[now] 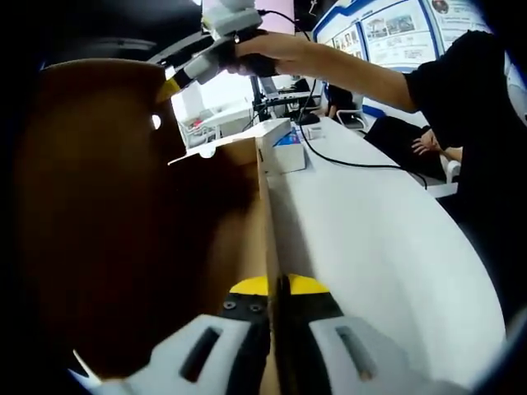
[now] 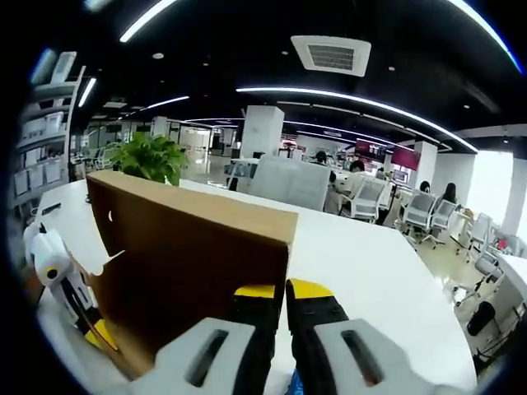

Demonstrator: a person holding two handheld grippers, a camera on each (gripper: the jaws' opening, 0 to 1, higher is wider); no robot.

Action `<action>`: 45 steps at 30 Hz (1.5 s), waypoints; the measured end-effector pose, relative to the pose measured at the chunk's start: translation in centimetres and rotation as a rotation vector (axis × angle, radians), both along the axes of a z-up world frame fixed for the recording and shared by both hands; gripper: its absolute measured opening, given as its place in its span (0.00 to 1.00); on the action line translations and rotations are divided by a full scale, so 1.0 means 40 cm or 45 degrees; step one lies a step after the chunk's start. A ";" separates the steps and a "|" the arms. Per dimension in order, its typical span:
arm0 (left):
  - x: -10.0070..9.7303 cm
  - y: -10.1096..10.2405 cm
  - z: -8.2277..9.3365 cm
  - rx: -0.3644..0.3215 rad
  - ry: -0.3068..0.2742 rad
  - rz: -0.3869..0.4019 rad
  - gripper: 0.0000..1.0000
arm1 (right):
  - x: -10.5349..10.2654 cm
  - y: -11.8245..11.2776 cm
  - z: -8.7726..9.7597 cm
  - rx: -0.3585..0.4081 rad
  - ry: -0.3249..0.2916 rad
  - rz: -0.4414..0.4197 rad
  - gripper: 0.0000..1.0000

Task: Operate the shoe box by opening the lid, removing the specified soft item, and placing it in the target area until the item is outside and the box remains undamaged.

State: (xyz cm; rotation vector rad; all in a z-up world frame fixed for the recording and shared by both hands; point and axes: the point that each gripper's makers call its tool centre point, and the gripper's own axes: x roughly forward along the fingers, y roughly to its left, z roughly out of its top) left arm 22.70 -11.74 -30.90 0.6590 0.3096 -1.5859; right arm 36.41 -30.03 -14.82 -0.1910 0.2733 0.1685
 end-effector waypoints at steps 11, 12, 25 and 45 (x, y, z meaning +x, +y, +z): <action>0.020 -0.001 0.001 0.000 -0.009 0.007 0.03 | -0.023 0.006 -0.012 -0.008 0.002 0.013 0.01; 0.023 -0.001 0.001 -0.001 -0.009 0.009 0.03 | -0.024 0.007 -0.015 -0.022 0.004 0.014 0.01; 0.040 -0.004 0.003 -0.002 -0.015 0.010 0.03 | -0.039 0.006 -0.023 -0.008 0.001 0.034 0.02; 0.032 -0.003 0.004 -0.005 -0.027 0.006 0.04 | -0.050 0.003 -0.032 -0.014 0.005 0.044 0.02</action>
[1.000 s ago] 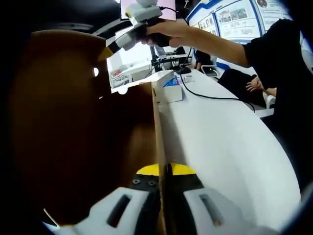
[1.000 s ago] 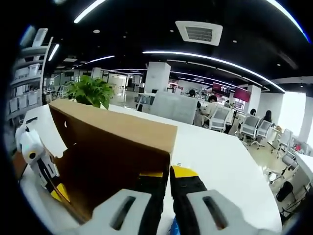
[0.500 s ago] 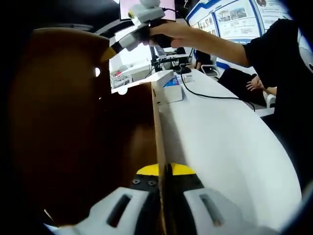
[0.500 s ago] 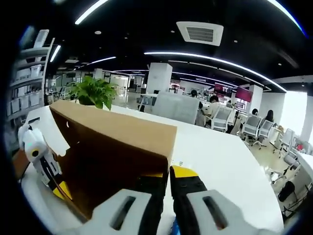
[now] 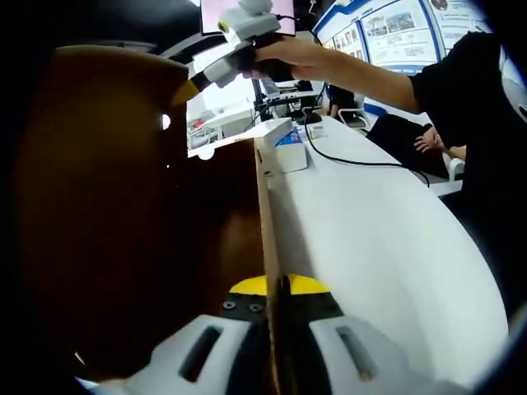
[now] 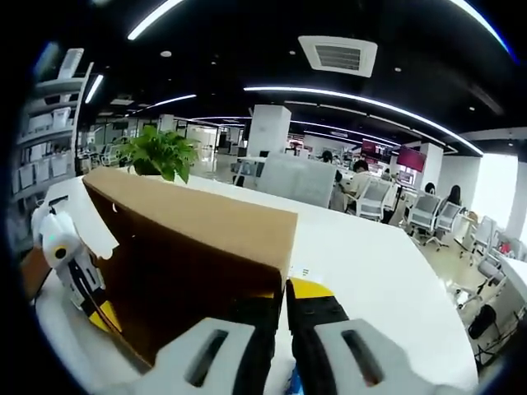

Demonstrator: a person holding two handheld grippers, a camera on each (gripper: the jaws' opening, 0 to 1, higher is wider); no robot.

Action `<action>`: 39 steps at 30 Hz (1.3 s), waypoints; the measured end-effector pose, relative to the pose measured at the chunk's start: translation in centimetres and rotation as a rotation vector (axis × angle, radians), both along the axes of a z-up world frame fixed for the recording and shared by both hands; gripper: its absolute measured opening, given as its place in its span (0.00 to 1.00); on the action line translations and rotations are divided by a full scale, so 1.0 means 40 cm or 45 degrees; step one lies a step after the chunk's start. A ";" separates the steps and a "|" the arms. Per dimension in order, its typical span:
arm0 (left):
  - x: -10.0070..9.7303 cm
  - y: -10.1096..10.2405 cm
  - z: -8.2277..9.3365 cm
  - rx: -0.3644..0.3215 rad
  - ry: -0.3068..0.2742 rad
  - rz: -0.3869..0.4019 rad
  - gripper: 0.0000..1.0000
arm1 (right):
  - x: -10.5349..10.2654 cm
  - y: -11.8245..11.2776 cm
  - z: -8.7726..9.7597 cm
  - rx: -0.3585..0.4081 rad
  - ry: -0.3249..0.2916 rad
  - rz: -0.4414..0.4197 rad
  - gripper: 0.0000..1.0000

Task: Operate the shoe box by opening the lid, removing the specified soft item, and placing it in the target area until the item is outside and the box remains undamaged.

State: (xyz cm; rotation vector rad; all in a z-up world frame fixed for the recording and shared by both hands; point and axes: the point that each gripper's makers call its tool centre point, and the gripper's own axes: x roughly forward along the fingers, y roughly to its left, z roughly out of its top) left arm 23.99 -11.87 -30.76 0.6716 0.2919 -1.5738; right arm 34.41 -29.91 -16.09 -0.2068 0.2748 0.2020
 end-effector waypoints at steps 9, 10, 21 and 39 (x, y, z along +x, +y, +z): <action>-0.002 0.001 0.000 -0.003 -0.024 -0.009 0.04 | 0.000 -0.001 -0.004 0.011 0.014 -0.004 0.02; -0.001 0.001 -0.001 -0.002 -0.019 -0.003 0.04 | 0.000 -0.001 -0.004 0.013 0.014 -0.004 0.02; 0.001 0.001 0.000 -0.008 -0.039 -0.006 0.05 | -0.003 0.003 -0.009 0.022 0.019 -0.001 0.02; 0.002 0.000 -0.001 -0.009 -0.051 -0.003 0.05 | -0.004 0.002 -0.014 0.021 0.033 0.004 0.02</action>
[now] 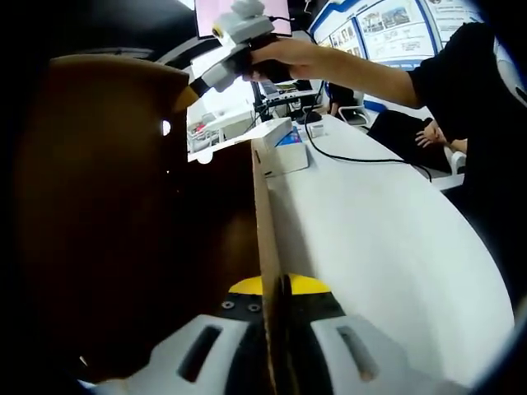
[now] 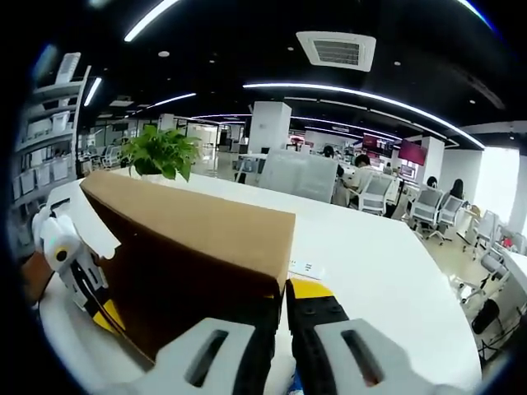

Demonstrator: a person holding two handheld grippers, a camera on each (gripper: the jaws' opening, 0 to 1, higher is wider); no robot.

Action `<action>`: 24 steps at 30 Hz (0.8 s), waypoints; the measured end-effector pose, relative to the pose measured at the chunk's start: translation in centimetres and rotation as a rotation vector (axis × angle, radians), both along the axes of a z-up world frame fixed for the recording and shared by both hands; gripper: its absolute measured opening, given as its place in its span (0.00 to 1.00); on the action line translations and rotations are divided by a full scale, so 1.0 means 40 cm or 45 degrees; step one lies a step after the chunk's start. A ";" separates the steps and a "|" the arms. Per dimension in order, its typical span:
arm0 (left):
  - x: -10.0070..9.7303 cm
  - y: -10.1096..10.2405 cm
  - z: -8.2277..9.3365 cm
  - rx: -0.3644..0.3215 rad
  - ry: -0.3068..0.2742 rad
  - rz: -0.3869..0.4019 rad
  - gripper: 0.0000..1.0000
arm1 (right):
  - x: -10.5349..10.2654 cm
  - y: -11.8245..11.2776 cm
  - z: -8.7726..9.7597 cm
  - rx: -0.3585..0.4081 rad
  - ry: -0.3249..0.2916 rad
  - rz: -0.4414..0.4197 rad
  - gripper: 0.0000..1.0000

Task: Operate the shoe box by opening the lid, removing the specified soft item, and placing it in the target area until the item is outside and the box remains undamaged.

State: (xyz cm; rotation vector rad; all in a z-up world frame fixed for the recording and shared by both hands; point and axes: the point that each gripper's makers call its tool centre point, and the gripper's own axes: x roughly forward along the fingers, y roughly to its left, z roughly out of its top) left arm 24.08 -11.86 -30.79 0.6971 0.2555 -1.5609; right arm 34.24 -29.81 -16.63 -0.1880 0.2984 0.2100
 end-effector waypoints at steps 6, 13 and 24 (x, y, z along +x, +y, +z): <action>0.001 0.000 0.000 -0.001 0.005 0.006 0.05 | 0.002 0.001 -0.004 0.013 -0.002 0.003 0.02; 0.005 0.000 -0.001 0.003 0.005 0.009 0.05 | 0.000 0.004 -0.001 0.001 0.005 0.004 0.02; -0.005 0.000 0.004 -0.001 0.000 0.011 0.05 | 0.005 0.001 -0.007 0.002 0.007 -0.003 0.01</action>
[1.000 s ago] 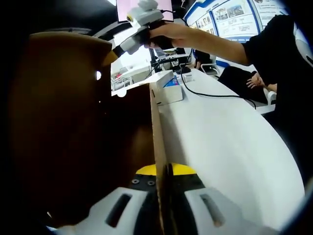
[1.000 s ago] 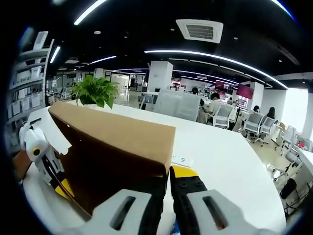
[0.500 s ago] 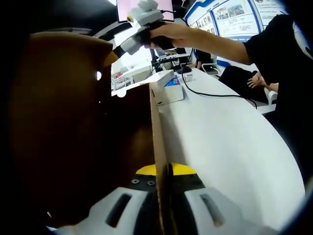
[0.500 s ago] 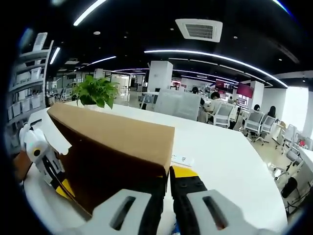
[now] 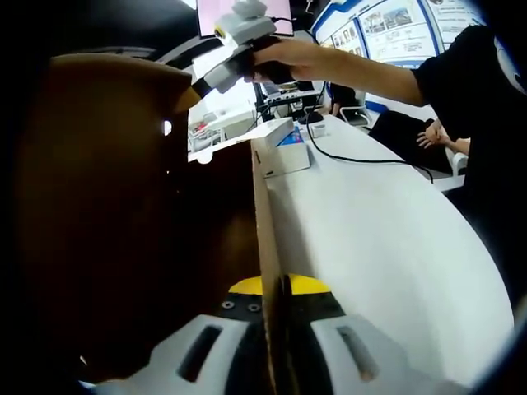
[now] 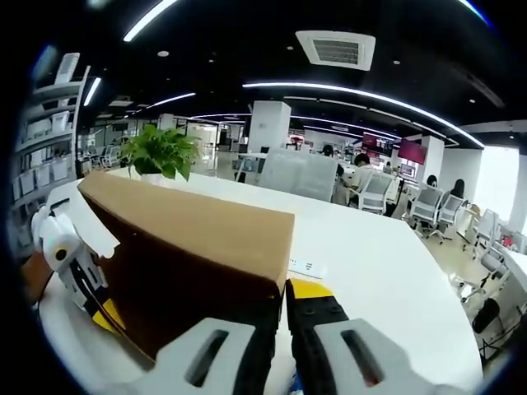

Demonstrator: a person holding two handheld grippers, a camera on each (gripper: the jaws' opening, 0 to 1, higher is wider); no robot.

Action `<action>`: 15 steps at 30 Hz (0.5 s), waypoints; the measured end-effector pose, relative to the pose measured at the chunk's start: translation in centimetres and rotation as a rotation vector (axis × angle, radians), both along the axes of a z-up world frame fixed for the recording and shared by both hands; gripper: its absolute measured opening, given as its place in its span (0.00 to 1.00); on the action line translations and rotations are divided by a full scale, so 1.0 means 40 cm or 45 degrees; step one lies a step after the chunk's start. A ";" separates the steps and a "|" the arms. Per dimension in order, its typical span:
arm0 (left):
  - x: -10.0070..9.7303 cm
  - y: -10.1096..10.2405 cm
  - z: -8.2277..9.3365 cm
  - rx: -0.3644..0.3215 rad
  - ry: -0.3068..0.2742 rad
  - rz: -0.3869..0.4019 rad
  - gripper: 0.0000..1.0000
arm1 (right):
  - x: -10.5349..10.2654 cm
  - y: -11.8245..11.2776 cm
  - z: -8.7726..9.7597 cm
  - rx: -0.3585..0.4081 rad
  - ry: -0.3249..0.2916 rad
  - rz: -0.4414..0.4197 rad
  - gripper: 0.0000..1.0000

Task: Operate the shoe box by opening the lid, removing the specified soft item, and placing it in the target area until the item is outside and the box remains undamaged.

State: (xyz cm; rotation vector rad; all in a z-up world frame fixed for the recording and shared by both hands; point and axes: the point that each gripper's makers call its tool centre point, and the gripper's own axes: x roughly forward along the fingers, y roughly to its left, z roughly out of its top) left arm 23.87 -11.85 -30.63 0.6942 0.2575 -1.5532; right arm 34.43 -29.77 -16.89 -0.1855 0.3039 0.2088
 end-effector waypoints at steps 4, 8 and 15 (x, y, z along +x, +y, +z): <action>0.002 0.000 -0.001 0.000 -0.005 0.002 0.05 | 0.000 0.001 0.000 0.001 -0.001 -0.001 0.01; 0.004 -0.001 -0.001 -0.002 -0.021 0.002 0.05 | -0.002 0.000 -0.002 0.005 -0.006 0.000 0.01; 0.012 -0.004 0.005 -0.020 -0.012 0.014 0.13 | -0.009 0.007 -0.009 0.007 -0.010 0.001 0.01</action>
